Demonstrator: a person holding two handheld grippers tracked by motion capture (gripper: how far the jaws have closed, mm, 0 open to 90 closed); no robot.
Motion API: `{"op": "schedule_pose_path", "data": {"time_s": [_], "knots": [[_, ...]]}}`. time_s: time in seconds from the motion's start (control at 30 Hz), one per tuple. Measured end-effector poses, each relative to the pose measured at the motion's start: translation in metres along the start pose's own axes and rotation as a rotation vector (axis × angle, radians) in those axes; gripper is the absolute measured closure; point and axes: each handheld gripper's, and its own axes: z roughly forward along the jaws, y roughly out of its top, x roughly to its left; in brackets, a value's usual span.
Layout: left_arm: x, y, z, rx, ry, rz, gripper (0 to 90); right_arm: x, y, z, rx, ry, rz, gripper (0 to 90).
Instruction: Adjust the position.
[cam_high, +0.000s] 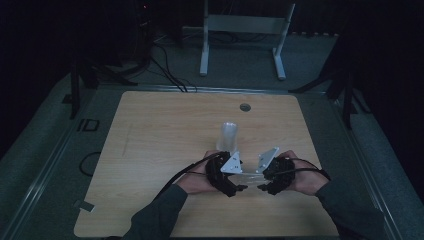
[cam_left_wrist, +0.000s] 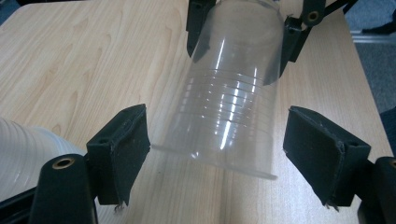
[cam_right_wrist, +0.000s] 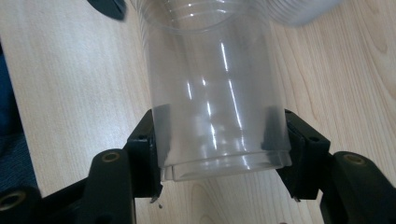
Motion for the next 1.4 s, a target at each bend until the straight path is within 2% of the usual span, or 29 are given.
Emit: {"op": "schedule_pose_path", "data": {"time_s": [0.57,0.7,0.83,0.93,1.07,1.17,1.4], "knots": [[0.005,0.0,-0.001,-0.004,0.017,-0.029,27.6,-0.009,-0.025,0.002,-0.016,-0.072,0.157,41.5],[0.006,0.0,0.0,0.007,0.036,-0.033,28.4,-0.009,-0.028,0.005,-0.018,-0.086,0.183,41.5],[0.009,0.0,0.0,0.019,0.066,-0.057,30.3,-0.011,-0.031,0.005,-0.025,-0.099,0.208,41.5],[0.01,-0.001,0.0,0.013,0.07,-0.069,30.5,-0.01,-0.034,0.006,-0.032,-0.111,0.236,41.5],[0.01,0.0,0.0,0.016,0.08,-0.072,30.6,-0.01,-0.038,0.008,-0.044,-0.127,0.275,41.5],[0.01,0.0,0.002,0.036,0.107,-0.072,31.0,-0.01,-0.04,0.008,-0.047,-0.139,0.304,41.5],[0.009,0.002,0.004,0.03,0.103,-0.076,31.3,-0.013,-0.045,0.01,-0.059,-0.174,0.364,41.5]]}}
